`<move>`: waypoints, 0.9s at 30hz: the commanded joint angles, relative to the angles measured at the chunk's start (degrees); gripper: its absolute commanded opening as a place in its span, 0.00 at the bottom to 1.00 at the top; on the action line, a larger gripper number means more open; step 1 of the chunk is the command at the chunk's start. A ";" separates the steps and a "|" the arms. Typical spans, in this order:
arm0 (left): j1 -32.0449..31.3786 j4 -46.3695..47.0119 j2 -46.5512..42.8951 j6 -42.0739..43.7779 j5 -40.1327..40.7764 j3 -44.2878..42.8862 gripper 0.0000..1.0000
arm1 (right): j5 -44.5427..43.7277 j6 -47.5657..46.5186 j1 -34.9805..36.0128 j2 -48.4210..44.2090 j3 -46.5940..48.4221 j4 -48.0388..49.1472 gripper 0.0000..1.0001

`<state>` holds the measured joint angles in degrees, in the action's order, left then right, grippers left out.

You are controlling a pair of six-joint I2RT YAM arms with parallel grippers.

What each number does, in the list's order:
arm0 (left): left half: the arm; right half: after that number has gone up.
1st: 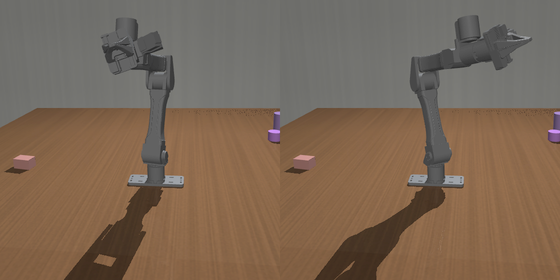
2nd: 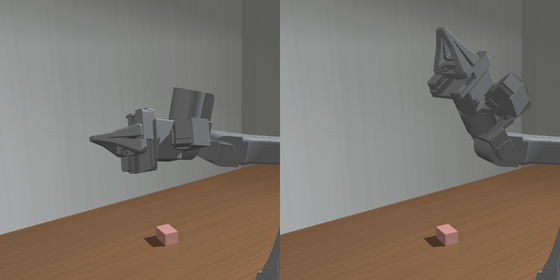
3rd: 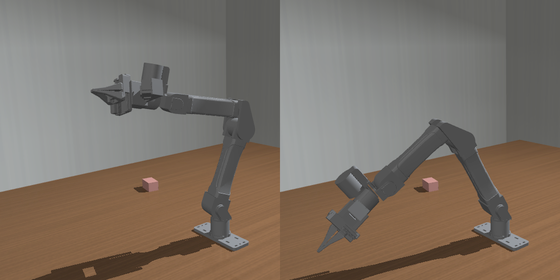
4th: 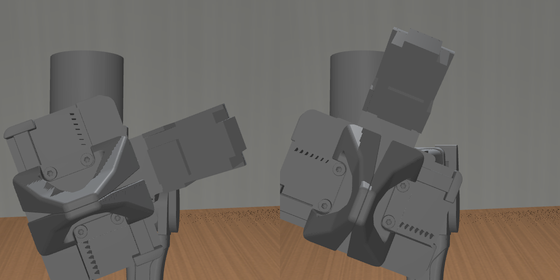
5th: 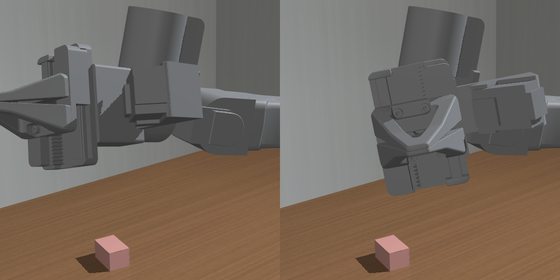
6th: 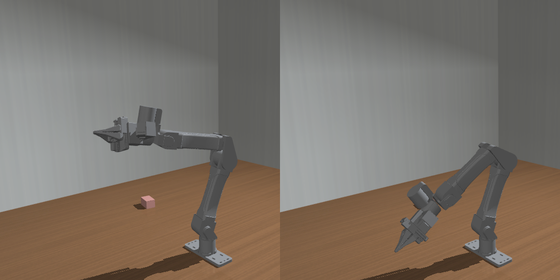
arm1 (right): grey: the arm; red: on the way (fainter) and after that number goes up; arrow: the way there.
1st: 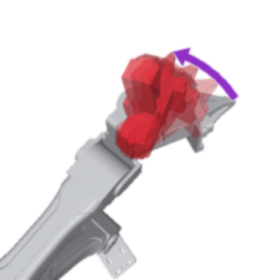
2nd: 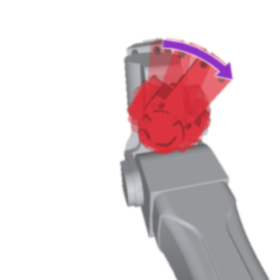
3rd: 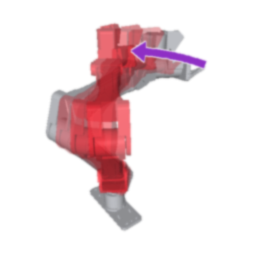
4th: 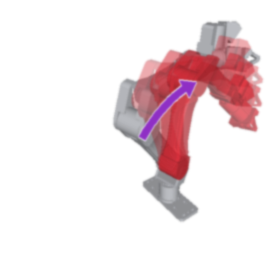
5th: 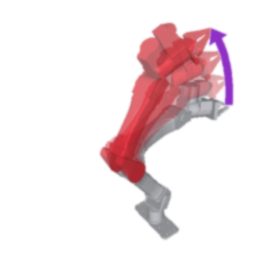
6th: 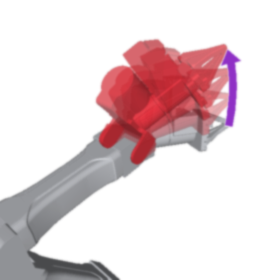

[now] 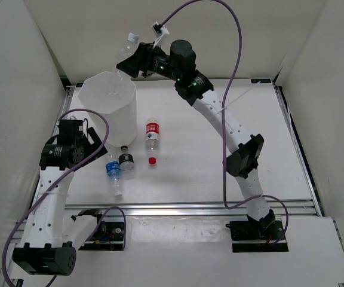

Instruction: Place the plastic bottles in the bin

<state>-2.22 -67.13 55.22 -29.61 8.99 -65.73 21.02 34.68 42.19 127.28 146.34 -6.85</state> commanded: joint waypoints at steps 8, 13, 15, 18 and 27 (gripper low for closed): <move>-0.24 -0.64 -2.84 -0.18 0.67 0.08 1.00 | -1.68 -4.09 -0.45 -4.93 -3.95 -1.05 1.00; -0.24 1.48 -3.37 -2.65 0.67 2.45 1.00 | -5.90 -1.72 -5.70 -10.99 -11.49 -5.98 1.00; -0.24 2.79 -3.37 -4.05 0.67 3.06 1.00 | -3.98 -1.19 -6.42 -11.00 -10.91 -7.11 1.00; -0.24 3.49 -3.37 -5.46 -0.02 4.38 1.00 | -2.82 -1.89 -7.13 -6.53 -2.57 -11.41 1.00; -0.24 2.89 -4.32 -5.99 -0.56 4.91 1.00 | -6.53 4.34 -10.28 -11.54 -26.28 -14.75 1.00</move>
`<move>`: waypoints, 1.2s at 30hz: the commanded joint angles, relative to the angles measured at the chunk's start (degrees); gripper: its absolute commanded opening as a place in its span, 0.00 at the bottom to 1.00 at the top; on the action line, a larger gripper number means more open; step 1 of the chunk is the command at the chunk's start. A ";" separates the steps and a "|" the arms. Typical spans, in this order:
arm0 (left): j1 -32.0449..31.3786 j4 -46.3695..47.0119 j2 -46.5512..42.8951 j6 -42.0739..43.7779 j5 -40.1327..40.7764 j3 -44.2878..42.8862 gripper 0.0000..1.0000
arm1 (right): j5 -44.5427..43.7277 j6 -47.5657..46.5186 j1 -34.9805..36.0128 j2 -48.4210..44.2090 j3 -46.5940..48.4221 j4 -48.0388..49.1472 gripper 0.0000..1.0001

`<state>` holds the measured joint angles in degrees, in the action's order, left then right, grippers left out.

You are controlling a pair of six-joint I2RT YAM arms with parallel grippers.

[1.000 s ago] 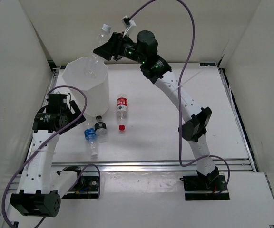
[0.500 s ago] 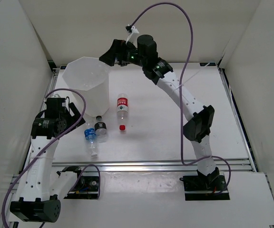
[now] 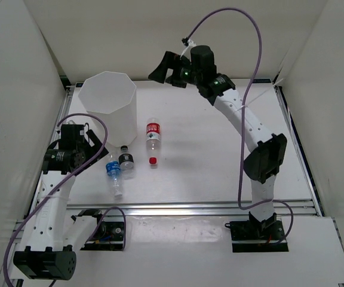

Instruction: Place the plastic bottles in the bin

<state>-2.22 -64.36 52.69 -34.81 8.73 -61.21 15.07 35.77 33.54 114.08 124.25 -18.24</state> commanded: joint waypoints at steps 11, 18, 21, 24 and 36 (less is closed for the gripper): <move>-0.24 -4.45 -5.22 0.79 1.64 -0.31 1.00 | 12.00 7.82 -2.34 20.54 -2.26 -9.88 1.00; -0.24 -6.13 -6.81 0.27 1.11 0.83 1.00 | 15.69 5.02 -1.03 28.90 -0.33 -13.13 1.00; -0.24 -6.66 -6.81 0.27 1.11 1.53 1.00 | 18.22 4.40 0.64 31.28 2.05 -13.66 1.00; -0.24 -6.66 -6.81 -0.26 0.50 2.76 1.00 | 20.08 4.92 1.18 33.83 3.36 -13.66 1.00; -0.24 -2.36 -3.91 -0.79 -0.65 2.15 1.00 | 19.56 5.53 -3.73 23.67 -2.08 -13.66 0.50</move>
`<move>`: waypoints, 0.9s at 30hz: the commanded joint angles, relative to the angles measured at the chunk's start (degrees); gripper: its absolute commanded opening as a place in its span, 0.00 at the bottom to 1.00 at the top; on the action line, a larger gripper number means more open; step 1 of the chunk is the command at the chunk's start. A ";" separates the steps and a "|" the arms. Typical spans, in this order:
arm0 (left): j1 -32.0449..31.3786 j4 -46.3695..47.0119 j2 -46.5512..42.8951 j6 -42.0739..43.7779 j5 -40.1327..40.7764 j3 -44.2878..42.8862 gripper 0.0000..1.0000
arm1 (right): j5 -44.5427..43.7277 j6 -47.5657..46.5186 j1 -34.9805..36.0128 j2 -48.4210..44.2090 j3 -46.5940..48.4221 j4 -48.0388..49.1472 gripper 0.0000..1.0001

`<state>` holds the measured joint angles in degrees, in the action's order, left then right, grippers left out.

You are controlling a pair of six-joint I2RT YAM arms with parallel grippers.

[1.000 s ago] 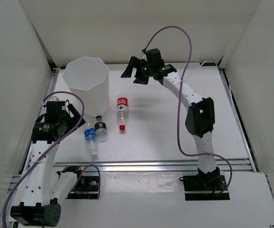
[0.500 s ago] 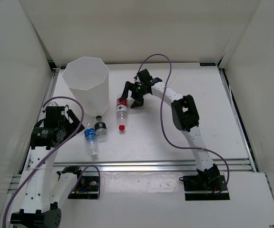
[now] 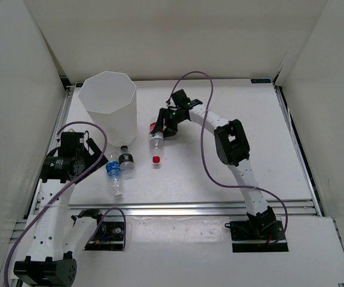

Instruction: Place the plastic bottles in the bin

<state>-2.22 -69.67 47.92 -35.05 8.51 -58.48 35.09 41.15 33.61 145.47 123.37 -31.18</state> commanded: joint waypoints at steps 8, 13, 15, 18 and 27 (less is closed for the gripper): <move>-0.24 5.59 3.76 -0.55 -0.95 -1.81 1.00 | -0.46 8.24 -6.71 -18.81 9.23 4.18 0.40; 0.28 4.89 5.87 -0.54 -3.23 -4.97 1.00 | -9.05 9.22 -3.47 -22.07 17.77 18.24 0.42; 0.28 4.37 6.48 -0.55 -6.31 -5.86 1.00 | -15.03 8.69 -1.44 -22.59 18.57 22.81 0.42; 0.28 2.61 6.48 0.85 -8.25 -6.56 1.00 | -21.10 6.41 1.98 -20.50 20.40 30.90 0.47; 0.28 -5.73 5.52 4.81 -8.26 -10.69 1.00 | -33.50 -12.44 11.47 -15.04 22.10 38.03 0.69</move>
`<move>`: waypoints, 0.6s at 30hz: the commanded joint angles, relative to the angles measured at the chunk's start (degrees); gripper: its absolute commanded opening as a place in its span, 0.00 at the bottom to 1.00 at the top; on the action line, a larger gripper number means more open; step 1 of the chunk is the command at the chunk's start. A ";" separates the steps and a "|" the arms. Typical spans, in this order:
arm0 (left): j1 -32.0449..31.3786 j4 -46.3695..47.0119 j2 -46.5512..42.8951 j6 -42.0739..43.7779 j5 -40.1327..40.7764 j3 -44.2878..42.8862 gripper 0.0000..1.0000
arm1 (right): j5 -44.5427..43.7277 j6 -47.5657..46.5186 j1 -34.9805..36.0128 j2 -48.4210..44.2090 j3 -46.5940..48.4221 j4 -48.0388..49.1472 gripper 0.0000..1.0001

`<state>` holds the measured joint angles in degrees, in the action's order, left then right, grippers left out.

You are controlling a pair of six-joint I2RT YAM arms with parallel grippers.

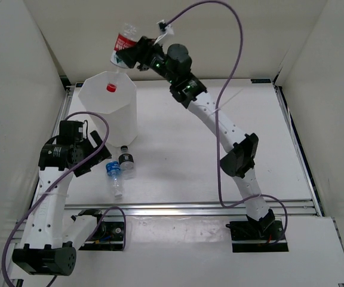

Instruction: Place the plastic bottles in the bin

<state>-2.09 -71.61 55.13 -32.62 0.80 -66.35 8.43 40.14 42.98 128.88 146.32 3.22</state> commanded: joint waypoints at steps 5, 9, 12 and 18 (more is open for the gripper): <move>0.15 -7.39 -7.13 2.91 0.34 -2.21 1.00 | -9.74 -17.20 5.36 2.78 -0.69 -1.70 1.00; 0.15 -7.14 -9.60 1.78 1.49 -1.42 1.00 | -15.70 -19.57 5.36 -4.40 -7.15 -8.30 1.00; 0.15 -3.90 -11.09 0.02 -0.27 3.22 1.00 | -20.29 -19.05 5.36 -13.28 -13.50 -10.86 1.00; 0.15 11.76 -10.57 -4.91 -3.00 17.65 1.00 | -14.40 -22.56 6.50 -22.44 -14.31 -24.83 1.00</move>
<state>-2.07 -69.21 44.07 -35.00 -1.17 -53.04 -6.48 21.89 48.23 113.12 129.62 -15.84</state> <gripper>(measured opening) 0.997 0.998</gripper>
